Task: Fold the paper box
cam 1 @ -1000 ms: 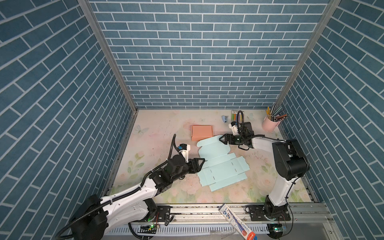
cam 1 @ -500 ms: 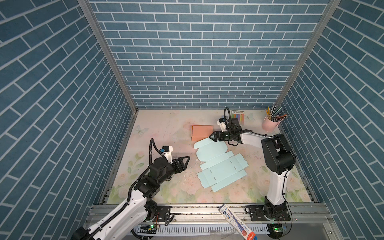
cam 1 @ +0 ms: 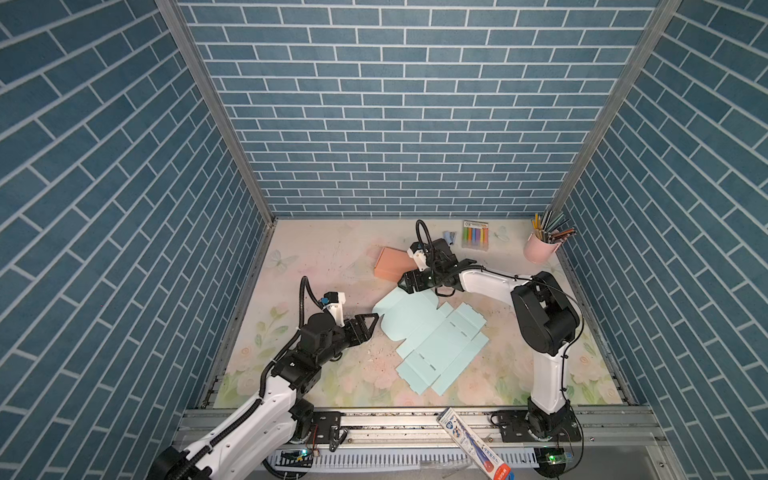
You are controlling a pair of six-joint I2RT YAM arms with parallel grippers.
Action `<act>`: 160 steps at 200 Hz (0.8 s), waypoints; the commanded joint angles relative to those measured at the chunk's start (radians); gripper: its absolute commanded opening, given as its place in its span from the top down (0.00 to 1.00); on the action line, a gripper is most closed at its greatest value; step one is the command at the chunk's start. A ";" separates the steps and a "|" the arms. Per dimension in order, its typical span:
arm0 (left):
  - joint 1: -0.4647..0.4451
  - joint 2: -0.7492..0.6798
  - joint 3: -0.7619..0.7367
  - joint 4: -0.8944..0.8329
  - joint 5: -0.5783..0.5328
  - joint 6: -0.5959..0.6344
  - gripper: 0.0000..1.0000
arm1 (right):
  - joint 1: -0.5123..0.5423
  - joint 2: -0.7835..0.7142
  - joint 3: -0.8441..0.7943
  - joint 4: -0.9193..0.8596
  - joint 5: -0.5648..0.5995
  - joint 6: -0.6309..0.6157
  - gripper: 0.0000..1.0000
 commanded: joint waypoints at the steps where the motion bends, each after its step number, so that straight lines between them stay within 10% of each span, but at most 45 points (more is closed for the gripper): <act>1: 0.017 -0.003 -0.013 0.002 0.009 0.025 0.27 | 0.029 0.029 0.061 -0.023 -0.002 -0.027 0.13; 160: 0.133 0.084 -0.021 0.050 0.075 0.071 0.27 | 0.096 0.172 0.273 -0.155 0.025 -0.102 0.12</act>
